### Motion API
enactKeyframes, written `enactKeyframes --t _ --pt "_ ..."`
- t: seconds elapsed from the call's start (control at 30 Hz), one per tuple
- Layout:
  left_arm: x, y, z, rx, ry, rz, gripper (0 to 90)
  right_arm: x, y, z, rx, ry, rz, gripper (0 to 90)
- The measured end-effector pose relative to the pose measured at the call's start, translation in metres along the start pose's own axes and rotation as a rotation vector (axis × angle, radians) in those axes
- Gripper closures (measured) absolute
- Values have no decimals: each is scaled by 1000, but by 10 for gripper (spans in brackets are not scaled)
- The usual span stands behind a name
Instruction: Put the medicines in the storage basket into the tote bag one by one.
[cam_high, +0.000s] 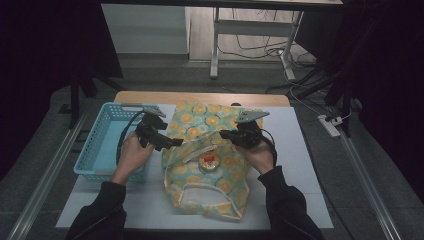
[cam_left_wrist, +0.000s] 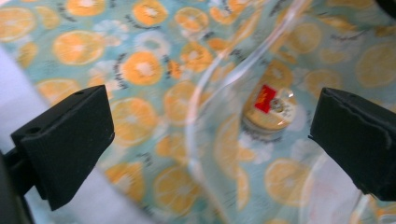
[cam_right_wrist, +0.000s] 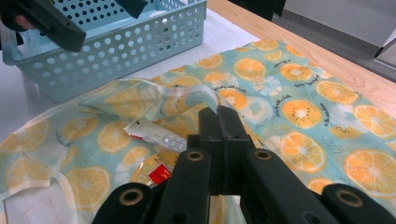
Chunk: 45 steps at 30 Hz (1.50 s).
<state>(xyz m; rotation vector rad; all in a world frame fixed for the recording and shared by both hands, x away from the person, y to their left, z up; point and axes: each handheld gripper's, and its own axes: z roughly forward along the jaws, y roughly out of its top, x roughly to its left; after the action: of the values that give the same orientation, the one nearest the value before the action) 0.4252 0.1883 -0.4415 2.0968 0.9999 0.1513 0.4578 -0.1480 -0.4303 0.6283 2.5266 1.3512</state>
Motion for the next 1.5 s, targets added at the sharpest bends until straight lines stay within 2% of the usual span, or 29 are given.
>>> enactKeyframes --t 0.27,0.47,0.6,0.67,0.73,0.77,1.0,1.07,1.17,1.3,1.5 --pt "23 -17 -21 -27 61 -34 0 0 0 0 -2 0 1 900" --pt "40 -25 -31 -17 107 -48 4 1 0 0 -1 0 -3 900" --pt "56 -33 -36 -21 142 -92 4 1 0 0 -1 -4 -5 900" --pt "63 -37 -37 -19 158 -119 3 0 0 0 -2 -4 -4 900" --pt "71 -40 -37 1 154 -147 3 0 0 0 -2 -4 -5 900" --pt "74 -41 -36 6 157 -152 4 0 0 0 -2 -4 -5 900" --pt "86 -43 -29 45 269 -166 0 1 0 1 1 -5 -9 900" --pt "90 -43 -26 50 265 -182 2 1 0 1 1 -4 -9 900" --pt "96 -42 -23 67 258 -180 13 0 0 0 1 -6 -9 900" --pt "103 -40 -15 100 269 -175 11 0 0 -1 0 -7 -10 900" --pt "108 -37 -2 153 304 -131 0 0 1 -2 -4 -7 -10 900"
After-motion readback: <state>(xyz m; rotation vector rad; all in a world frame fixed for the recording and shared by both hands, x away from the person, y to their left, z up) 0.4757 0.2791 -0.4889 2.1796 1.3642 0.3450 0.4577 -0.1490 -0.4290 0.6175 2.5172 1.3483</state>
